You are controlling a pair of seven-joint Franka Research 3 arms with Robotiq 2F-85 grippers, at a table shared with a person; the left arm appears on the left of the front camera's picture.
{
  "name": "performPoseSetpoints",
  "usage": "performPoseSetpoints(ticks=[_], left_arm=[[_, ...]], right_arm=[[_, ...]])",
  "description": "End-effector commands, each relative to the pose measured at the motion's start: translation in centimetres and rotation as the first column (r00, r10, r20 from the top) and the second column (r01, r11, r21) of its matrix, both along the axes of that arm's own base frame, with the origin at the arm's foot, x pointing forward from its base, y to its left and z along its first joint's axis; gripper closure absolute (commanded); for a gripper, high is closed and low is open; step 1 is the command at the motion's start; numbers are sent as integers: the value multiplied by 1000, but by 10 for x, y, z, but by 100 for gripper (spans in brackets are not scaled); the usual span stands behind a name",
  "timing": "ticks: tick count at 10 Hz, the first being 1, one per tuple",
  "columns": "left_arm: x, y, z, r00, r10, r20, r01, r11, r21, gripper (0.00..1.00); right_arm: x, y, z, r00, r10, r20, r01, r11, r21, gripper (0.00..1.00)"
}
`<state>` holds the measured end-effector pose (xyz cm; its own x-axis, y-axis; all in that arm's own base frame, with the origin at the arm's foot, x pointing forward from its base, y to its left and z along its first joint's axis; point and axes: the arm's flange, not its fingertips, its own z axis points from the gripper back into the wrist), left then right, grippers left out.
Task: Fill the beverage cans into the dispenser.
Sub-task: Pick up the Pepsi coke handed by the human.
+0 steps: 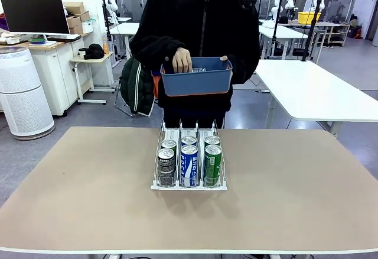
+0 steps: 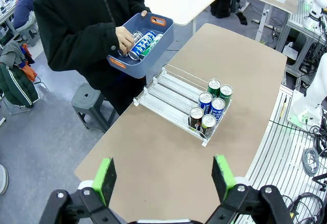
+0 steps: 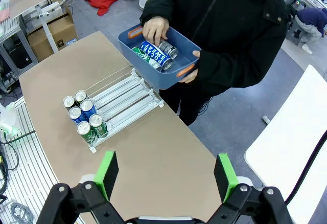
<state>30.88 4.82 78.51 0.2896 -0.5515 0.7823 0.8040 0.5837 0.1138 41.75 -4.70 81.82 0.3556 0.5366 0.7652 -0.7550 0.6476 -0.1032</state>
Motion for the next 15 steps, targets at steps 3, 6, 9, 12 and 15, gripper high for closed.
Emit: performPoseSetpoints(ticks=[3, 6, 9, 12, 15], left_arm=[[0, 0, -1, 1000, -2, 1, 2, 1000, 0, 0], [0, 0, -1, 1000, -2, 1, 2, 1000, 0, 0], [0, 0, -1, 1000, -2, 1, 2, 1000, 0, 0], [0, 0, -1, 1000, -2, 1, 2, 1000, 0, 0], [0, 0, -1, 1000, -2, 1, 2, 1000, 0, 0]], right_arm=[[0, 0, 1, 1000, -5, 5, 5, 1000, 1, 0], [0, 0, 1, 1000, -5, 5, 5, 1000, 1, 0], [0, 0, 1, 1000, -5, 5, 5, 1000, 1, 0], [0, 0, 1, 1000, -5, 5, 5, 1000, 1, 0], [0, 0, 1, 1000, -5, 5, 5, 1000, 1, 0]])
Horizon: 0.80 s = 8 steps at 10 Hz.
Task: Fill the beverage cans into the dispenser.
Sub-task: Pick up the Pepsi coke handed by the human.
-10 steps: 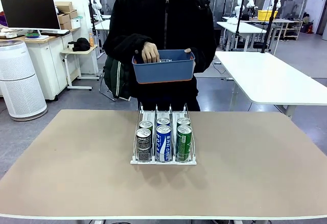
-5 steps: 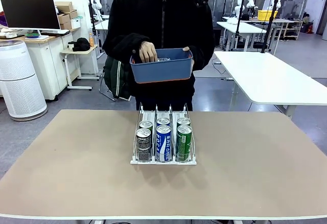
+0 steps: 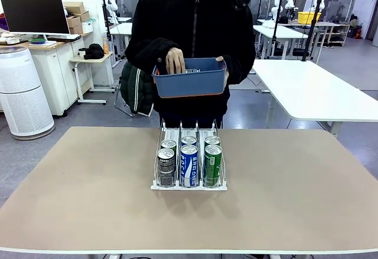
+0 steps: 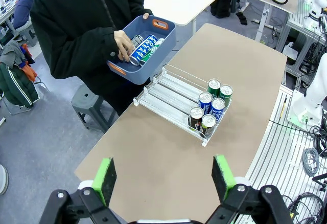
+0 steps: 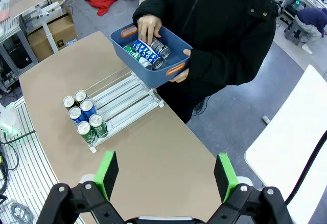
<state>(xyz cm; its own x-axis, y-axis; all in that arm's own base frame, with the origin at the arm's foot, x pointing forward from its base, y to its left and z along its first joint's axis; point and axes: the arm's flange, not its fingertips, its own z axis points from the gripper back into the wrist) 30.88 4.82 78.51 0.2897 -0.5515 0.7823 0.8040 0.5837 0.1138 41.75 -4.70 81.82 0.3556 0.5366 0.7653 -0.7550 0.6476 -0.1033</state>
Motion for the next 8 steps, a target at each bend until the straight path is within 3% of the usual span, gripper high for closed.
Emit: performPoseSetpoints(ticks=[1, 8], left_arm=[[0, 0, -1, 1000, -2, 1, 2, 1000, 0, 0], [0, 0, -1, 1000, -2, 1, 2, 1000, 0, 0]], right_arm=[[0, 0, 0, 1000, -5, 5, 5, 1000, 1, 0], [0, 0, 0, 1000, -5, 5, 5, 1000, 1, 0]])
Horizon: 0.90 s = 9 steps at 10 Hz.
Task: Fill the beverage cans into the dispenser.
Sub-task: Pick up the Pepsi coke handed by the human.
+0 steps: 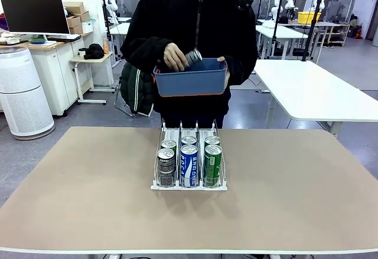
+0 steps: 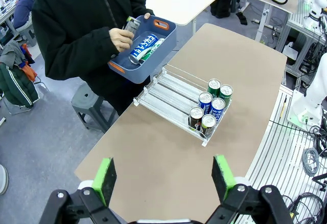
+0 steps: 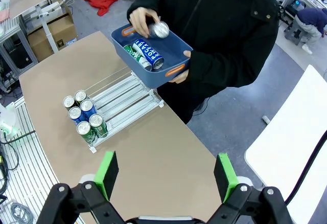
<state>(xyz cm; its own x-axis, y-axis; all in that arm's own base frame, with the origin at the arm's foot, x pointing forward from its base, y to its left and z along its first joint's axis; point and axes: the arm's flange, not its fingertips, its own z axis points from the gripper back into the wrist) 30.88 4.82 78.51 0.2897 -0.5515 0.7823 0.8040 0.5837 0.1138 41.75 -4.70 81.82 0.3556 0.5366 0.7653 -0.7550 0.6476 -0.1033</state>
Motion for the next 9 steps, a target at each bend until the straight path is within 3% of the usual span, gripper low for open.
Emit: performPoseSetpoints(ticks=[1, 9], left_arm=[[0, 0, -1, 1000, -2, 1, 2, 1000, 0, 0], [0, 0, -1, 1000, -2, 1, 2, 1000, 0, 0]], right_arm=[[0, 0, 0, 1000, -5, 5, 5, 1000, 1, 0], [0, 0, 0, 1000, -5, 5, 5, 1000, 1, 0]])
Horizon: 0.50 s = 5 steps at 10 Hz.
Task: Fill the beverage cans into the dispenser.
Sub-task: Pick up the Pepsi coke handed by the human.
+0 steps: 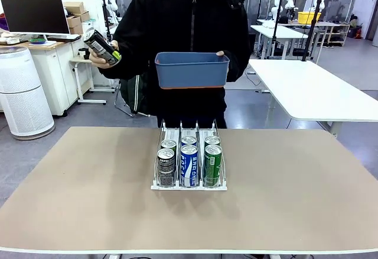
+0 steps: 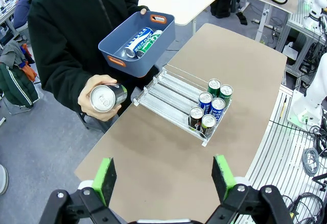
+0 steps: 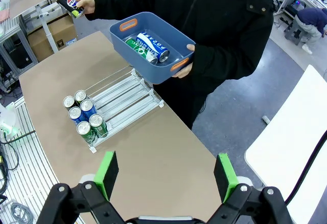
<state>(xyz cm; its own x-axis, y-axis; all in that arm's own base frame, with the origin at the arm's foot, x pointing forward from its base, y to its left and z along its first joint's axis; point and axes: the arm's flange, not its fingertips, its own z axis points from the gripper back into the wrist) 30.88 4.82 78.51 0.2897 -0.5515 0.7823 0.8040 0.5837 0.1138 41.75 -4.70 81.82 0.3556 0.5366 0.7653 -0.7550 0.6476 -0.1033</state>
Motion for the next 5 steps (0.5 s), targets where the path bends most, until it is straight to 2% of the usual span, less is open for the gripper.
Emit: performPoseSetpoints(ticks=[1, 5], left_arm=[[0, 0, -1, 1000, -2, 1, 2, 1000, 0, 0], [0, 0, -1, 1000, -2, 1, 2, 1000, 0, 0]], right_arm=[[0, 0, 0, 1000, -5, 5, 5, 1000, 1, 0], [0, 0, 0, 1000, -5, 5, 5, 1000, 1, 0]])
